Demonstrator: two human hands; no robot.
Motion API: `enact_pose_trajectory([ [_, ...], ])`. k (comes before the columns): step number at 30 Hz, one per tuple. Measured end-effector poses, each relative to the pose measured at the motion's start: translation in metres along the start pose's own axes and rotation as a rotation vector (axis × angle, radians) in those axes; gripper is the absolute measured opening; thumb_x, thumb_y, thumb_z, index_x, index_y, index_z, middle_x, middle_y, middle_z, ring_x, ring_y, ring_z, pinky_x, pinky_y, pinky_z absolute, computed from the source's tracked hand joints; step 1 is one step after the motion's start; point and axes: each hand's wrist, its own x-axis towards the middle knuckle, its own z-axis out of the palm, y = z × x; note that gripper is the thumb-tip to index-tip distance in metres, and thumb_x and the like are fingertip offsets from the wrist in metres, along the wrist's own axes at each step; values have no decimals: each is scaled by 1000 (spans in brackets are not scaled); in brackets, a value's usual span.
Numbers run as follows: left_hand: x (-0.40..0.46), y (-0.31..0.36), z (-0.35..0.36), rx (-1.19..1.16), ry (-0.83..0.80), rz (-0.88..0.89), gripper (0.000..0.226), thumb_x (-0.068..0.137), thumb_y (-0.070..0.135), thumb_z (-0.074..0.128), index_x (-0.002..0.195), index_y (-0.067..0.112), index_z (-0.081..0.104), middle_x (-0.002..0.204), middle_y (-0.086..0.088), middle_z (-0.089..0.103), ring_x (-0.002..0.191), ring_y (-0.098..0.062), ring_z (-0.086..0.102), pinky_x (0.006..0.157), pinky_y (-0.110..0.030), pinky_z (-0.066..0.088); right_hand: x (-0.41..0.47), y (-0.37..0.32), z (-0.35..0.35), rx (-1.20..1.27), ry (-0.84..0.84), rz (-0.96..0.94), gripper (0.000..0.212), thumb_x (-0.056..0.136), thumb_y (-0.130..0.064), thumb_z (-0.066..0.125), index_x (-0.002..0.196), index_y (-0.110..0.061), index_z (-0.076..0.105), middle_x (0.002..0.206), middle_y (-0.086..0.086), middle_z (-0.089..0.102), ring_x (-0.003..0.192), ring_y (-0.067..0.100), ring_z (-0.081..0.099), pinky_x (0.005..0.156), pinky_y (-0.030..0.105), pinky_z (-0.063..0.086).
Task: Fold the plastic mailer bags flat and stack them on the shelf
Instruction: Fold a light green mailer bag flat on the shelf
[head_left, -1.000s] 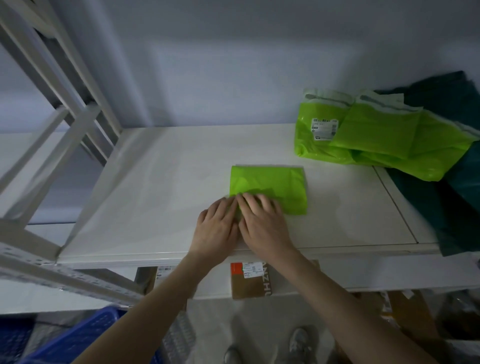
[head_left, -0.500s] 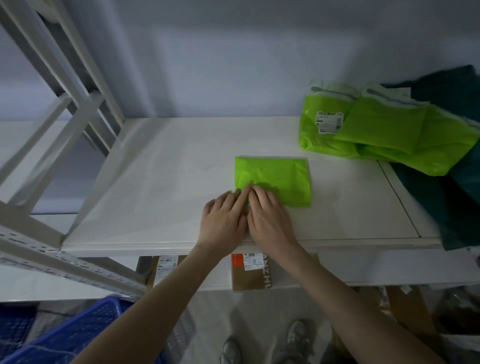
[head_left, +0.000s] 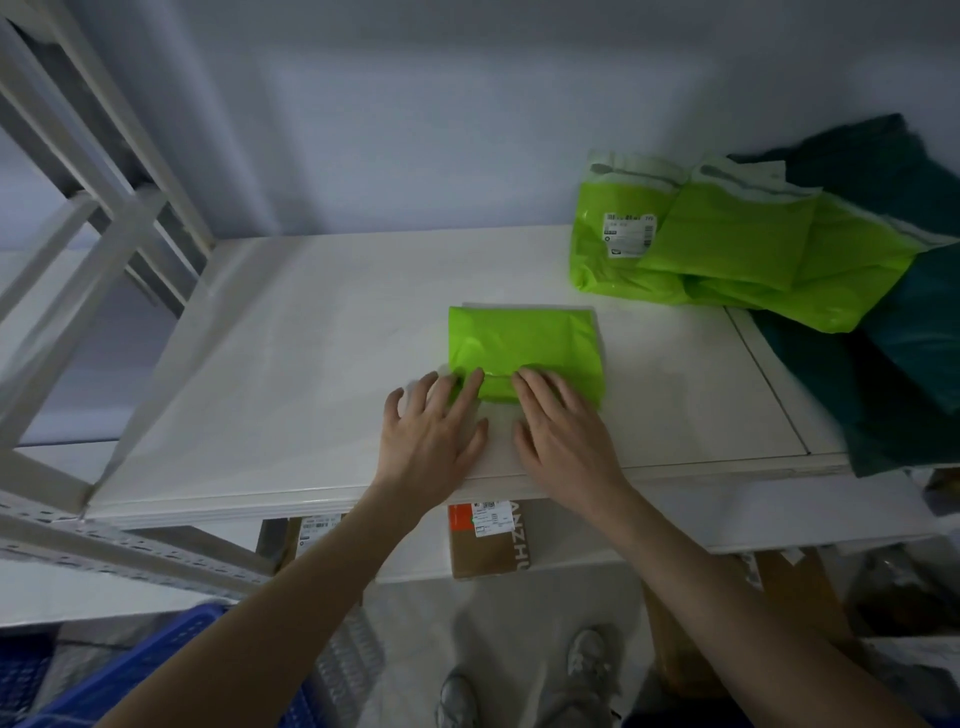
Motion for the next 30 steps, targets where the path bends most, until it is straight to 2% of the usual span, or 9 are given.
enact_pose_trajectory([
  [8,0,0,-1,29,13,13,58,88,49,31,135,22,50,114,-4,62,110,-27,58,90,-47,44,-7,9,4,19,9,60,54,88,-29,38,130,2,50,130,13,53,119,30,48,102,38,44],
  [14,0,0,2,12,34,10,57,88,48,32,135,22,49,116,-4,62,109,-26,57,90,-47,43,-20,30,-3,-59,23,168,49,87,-33,40,126,-7,56,121,8,58,108,29,47,86,39,48],
  [21,0,-1,3,5,15,10,58,89,49,30,138,23,46,119,-3,60,111,-26,56,91,-45,42,-22,35,1,-20,-34,247,56,87,-38,34,121,-1,59,120,11,61,104,29,58,90,39,48],
  [27,1,-1,2,2,5,8,58,89,50,30,137,22,47,119,-3,60,110,-27,56,91,-45,41,-23,35,1,-83,-20,286,57,86,-43,34,118,-4,62,117,7,63,102,27,57,86,40,46],
  [30,1,-1,1,-7,-10,7,58,89,50,29,137,22,47,119,-4,60,109,-27,56,92,-45,41,-25,34,3,-116,-15,322,58,86,-47,35,118,-6,60,118,5,61,105,26,54,90,44,41],
])
